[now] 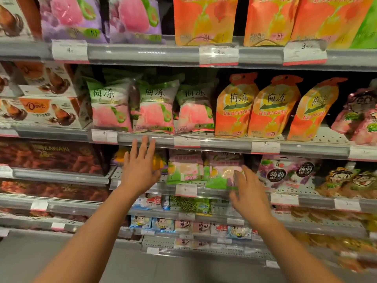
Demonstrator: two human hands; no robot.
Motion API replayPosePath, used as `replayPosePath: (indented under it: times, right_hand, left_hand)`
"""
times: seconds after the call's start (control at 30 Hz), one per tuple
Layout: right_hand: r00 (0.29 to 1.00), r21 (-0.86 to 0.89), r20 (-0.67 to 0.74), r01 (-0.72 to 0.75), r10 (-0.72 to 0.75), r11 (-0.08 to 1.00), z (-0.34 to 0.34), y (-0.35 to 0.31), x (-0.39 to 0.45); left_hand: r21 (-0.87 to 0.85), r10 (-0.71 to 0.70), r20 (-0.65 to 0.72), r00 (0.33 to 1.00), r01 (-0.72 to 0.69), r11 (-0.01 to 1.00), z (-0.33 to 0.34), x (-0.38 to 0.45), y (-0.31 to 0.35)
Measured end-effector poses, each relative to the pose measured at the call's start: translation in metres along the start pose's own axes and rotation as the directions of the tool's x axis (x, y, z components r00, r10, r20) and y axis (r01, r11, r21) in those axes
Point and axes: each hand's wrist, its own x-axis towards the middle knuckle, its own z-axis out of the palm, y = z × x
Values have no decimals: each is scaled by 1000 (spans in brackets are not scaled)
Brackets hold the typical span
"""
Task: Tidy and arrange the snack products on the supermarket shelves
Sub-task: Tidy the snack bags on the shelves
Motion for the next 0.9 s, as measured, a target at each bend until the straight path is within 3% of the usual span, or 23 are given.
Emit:
replayPosePath:
  times: [0.1,0.3,0.5,0.7,0.77,0.9]
  right_hand:
    - [972,32,223,66,-71,997,42,-28,-5]
    - [917,-40,394,85,-62,996,109,-46,-2]
    - [932,-117,363,47,-1,992,143,-62,-10]
    - [940,-177,337,5,55,984,142,-78,-5]
    - [932,-165,358,0,60,986,144,-78,-4]
    - [938,-144,339,-31,78,989,150,-77,-8]
  left_hand:
    - [6,50,-44,998,-49,999,18,8,-15]
    - [-12,92,-122,988,-94,995,32,11,-22]
    - [-42,108,-149,983,-116,992,32,11,-25]
    - [-231,258,-373,891,-358,905,69,-14,-52]
    - [-249,276,-333,902,-366,897,103,-38,-56]
    - [-199,205,-73,976,-216,956,170,-71,-58]
